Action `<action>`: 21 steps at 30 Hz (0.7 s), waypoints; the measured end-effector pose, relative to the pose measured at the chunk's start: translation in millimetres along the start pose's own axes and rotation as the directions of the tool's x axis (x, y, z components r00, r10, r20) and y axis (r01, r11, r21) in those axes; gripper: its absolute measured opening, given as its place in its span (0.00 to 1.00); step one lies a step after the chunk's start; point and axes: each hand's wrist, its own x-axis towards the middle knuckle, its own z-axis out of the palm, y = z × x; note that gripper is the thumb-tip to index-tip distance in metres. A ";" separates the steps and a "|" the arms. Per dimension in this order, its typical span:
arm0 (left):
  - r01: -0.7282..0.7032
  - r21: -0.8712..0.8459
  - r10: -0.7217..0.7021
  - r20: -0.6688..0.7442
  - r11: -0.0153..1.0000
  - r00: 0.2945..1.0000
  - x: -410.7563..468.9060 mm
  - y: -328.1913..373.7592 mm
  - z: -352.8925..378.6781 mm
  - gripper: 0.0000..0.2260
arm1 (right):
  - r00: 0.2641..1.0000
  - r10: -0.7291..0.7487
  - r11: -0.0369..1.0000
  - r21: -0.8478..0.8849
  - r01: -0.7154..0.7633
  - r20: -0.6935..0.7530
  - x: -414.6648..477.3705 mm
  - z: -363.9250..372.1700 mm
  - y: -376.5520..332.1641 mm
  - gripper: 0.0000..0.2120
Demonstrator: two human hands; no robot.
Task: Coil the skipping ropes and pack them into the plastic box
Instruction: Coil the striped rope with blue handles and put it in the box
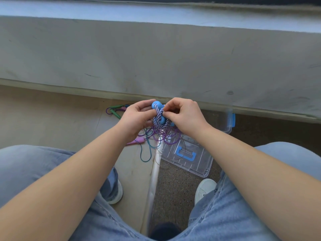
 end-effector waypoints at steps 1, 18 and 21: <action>-0.008 -0.002 0.008 -0.004 1.000 1.000 -0.2 0.3 0.5 0.17 | 1.000 0.001 1.000 0.023 -0.001 0.000 -0.3 0.1 -0.3 0.07; -0.040 -0.206 -0.016 -0.260 0.978 0.965 -5.4 -5.1 11.2 0.14 | 0.991 -0.036 0.999 -0.019 0.039 0.130 -11.5 22.1 -5.9 0.24; -0.050 -0.076 0.029 -0.260 0.996 0.965 -3.6 -10.0 9.9 0.11 | 1.000 0.006 0.998 0.059 -0.006 0.015 -10.7 24.8 -3.8 0.15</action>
